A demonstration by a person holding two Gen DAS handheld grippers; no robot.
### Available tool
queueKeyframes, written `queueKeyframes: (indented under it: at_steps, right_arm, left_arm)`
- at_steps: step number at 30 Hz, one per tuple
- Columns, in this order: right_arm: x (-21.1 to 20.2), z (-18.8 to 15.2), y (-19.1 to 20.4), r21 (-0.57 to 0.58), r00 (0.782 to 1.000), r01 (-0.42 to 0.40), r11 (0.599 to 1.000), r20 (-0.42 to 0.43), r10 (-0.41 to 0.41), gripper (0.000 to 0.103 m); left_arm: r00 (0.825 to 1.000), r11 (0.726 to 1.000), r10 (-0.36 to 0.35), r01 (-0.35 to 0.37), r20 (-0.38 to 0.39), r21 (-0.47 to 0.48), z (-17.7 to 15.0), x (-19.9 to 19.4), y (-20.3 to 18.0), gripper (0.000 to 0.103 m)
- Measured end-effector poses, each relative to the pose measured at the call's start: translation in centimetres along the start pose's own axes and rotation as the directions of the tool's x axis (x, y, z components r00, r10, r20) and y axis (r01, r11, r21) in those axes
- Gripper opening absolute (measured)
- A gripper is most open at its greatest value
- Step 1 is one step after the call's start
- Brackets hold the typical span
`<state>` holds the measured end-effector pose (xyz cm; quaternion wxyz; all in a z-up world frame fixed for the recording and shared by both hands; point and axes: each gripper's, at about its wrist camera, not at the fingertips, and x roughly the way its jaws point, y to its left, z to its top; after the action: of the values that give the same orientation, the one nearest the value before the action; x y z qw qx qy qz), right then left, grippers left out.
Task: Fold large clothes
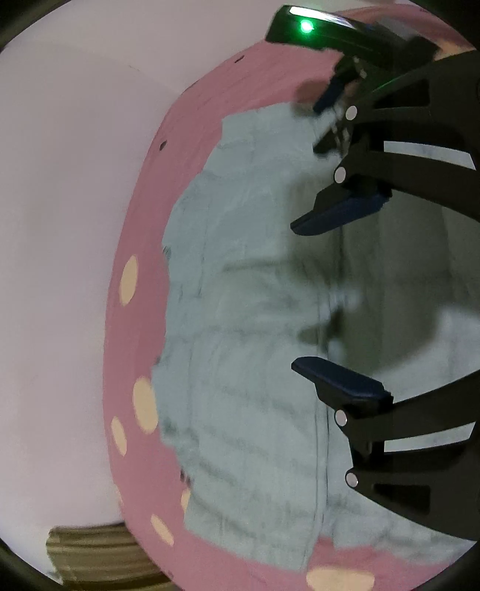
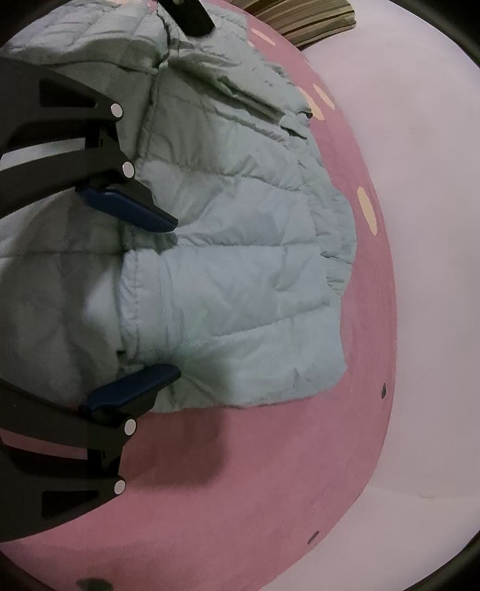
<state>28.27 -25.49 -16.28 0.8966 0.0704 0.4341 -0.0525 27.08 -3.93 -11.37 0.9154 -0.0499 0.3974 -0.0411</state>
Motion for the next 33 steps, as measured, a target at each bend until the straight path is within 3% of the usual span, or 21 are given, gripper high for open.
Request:
queueKeyframes:
  at_steps: [3,7,11,16,18,19,20,22,25,29,33]
  right_arm:
    - [-2.7,0.1,0.2,0.024,0.999,-0.009,1.0,0.046,0.008,0.073]
    - [-4.9,1.3,3.3,0.01,0.991,-0.113,0.994,0.07,0.112,0.073]
    - [-3.1,2.6,8.0,-0.025,0.98,-0.197,0.98,0.023,0.197,0.073]
    - [0.6,3.3,12.5,-0.029,0.977,-0.211,0.977,-0.045,0.21,0.072]
    - [2.0,3.4,14.0,-0.05,0.978,-0.199,0.979,-0.071,0.195,0.055]
    - [2.7,3.3,14.6,-0.057,0.977,-0.197,0.979,-0.093,0.191,0.041]
    - [2.6,2.9,15.0,-0.058,0.974,-0.208,0.976,-0.105,0.201,0.02]
    - [2.4,2.8,15.7,-0.077,0.971,-0.222,0.972,-0.107,0.213,0.01]
    - [0.2,3.2,15.2,-0.124,0.985,-0.172,0.977,-0.019,0.171,0.006]
    - [-2.5,4.2,11.6,-0.125,0.992,-0.087,0.988,0.084,0.098,0.006]
    - [-2.6,5.2,7.0,-0.083,0.995,-0.012,0.997,0.093,0.02,0.006]
  left_arm:
    - [0.997,0.997,0.071,-0.071,0.038,-0.008,-0.2,-2.0,3.7,0.073]
    - [0.981,0.981,0.184,-0.18,0.061,-0.07,-0.6,-3.5,9.5,0.075]
    - [0.956,0.947,0.291,-0.282,0.044,-0.151,-1.0,-4.2,15.1,0.079]
    - [0.936,0.914,0.352,-0.339,0.023,-0.221,-1.4,-4.5,20.0,0.08]
    - [0.929,0.907,0.37,-0.358,0.012,-0.222,-1.5,-4.3,21.0,0.08]
    - [0.928,0.905,0.372,-0.361,0.007,-0.225,-1.7,-4.3,21.5,0.08]
    - [0.928,0.904,0.372,-0.361,0.002,-0.228,-1.7,-4.2,21.9,0.08]
    - [0.93,0.905,0.367,-0.357,-0.002,-0.229,-1.7,-4.2,22.3,0.08]
    - [0.931,0.907,0.366,-0.352,0.015,-0.232,-0.9,-4.3,22.5,0.08]
    - [0.938,0.914,0.346,-0.328,0.033,-0.238,0.3,-3.9,21.9,0.08]
    - [0.946,0.929,0.318,-0.299,0.057,-0.218,1.9,-2.7,19.8,0.08]
